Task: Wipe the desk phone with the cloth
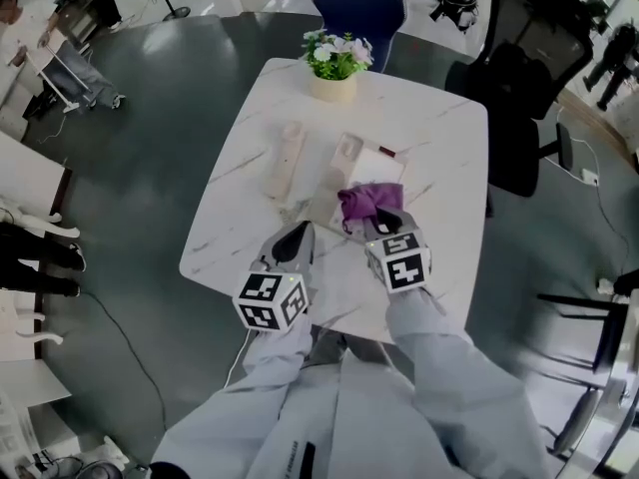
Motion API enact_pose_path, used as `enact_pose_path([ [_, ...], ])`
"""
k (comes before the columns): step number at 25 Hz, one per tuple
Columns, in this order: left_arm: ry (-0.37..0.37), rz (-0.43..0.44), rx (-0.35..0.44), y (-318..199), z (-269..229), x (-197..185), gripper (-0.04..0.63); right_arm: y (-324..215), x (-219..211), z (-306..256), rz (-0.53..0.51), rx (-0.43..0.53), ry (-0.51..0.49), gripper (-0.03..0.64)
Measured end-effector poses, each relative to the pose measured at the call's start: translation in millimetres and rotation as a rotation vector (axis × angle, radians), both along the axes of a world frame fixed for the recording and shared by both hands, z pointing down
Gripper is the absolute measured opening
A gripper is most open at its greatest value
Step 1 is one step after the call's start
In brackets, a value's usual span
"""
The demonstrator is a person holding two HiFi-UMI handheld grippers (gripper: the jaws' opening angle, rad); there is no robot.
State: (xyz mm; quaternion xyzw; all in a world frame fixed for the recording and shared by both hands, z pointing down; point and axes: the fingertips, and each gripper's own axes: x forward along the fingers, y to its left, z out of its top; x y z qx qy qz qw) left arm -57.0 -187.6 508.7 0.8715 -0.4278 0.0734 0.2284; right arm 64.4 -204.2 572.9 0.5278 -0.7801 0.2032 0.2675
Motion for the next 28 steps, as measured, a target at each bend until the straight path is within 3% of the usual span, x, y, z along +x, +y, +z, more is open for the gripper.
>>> enact_pose_path([
  [28,0.012,-0.015,0.0,19.6,0.6,-22.0,-0.002,42.8,-28.8,16.4,-0.023,-0.064,-0.058,0.037],
])
